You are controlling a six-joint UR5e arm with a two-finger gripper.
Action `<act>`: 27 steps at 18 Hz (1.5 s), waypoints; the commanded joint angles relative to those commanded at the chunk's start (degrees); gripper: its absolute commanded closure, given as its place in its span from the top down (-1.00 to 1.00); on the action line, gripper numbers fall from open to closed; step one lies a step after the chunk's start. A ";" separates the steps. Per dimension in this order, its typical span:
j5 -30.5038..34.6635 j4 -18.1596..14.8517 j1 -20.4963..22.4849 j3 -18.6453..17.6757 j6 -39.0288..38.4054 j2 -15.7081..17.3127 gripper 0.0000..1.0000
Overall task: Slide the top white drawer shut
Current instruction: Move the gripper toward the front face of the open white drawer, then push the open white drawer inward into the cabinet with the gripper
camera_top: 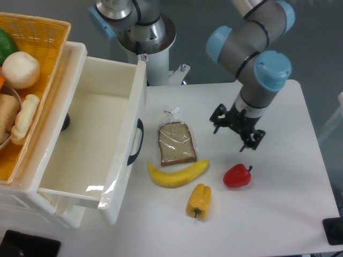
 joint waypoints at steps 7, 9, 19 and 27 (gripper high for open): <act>-6.05 -0.70 -3.88 0.09 -11.37 0.79 -0.87; -8.95 -3.50 -3.79 0.26 -11.46 1.84 -0.95; -20.47 -11.60 -5.81 1.05 -12.95 3.43 -1.00; -23.29 -13.53 -5.90 1.05 -13.48 4.92 -1.00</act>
